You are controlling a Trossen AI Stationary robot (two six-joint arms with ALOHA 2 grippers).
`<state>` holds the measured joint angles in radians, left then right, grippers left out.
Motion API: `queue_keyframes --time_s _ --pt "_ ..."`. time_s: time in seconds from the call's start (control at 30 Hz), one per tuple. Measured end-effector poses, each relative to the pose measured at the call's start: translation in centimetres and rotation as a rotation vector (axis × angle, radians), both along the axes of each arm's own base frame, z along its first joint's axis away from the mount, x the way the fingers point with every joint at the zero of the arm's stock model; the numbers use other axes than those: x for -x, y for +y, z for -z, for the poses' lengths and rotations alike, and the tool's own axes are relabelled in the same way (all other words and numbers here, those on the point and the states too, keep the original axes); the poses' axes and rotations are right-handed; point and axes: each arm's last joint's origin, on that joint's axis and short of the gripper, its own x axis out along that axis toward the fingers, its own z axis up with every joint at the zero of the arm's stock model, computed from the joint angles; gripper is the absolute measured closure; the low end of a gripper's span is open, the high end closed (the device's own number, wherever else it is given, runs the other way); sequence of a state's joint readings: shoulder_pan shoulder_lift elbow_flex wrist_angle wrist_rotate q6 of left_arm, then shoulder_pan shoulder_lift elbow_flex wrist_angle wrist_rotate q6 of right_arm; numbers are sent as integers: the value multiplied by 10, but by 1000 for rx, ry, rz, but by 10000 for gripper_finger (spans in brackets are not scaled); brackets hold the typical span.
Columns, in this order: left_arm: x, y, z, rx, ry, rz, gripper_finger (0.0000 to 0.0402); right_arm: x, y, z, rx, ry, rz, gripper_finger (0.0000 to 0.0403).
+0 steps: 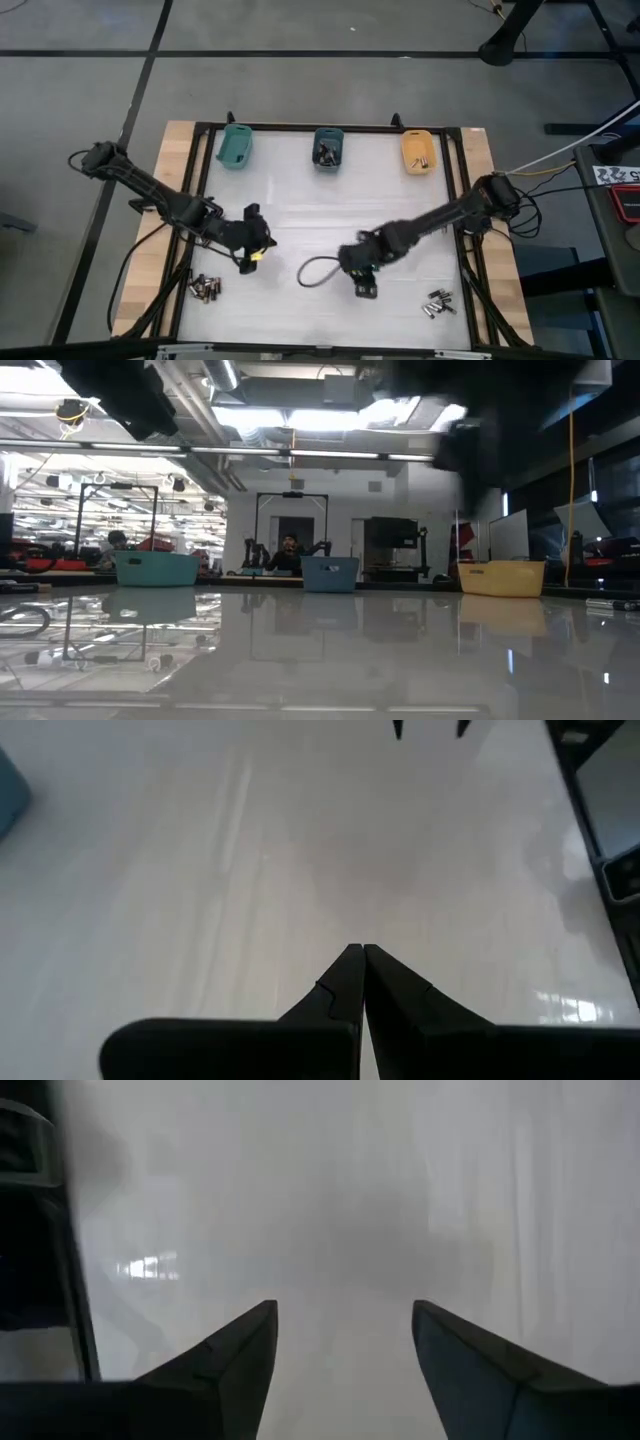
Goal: Sort batteries
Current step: Put the brown battery into the blue bin
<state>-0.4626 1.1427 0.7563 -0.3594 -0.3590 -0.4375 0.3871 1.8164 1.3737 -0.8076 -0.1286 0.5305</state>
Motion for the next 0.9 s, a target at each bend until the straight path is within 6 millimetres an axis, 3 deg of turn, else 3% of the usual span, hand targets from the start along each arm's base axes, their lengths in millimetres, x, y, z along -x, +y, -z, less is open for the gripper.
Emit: queue_keyframes --time_s 0.17,0.37,0.6,0.9 --pt "-5 -5 5 15 -153 30 400 42 25 5 78 318 216 169" --pt "-6 -6 12 1 -309 78 400 93 62 3 180 573 266 169" --pt "-6 -6 20 -19 -308 89 400 123 89 3 228 599 224 169" --pt "-7 -6 22 10 -303 73 400 143 86 35 301 621 146 169"
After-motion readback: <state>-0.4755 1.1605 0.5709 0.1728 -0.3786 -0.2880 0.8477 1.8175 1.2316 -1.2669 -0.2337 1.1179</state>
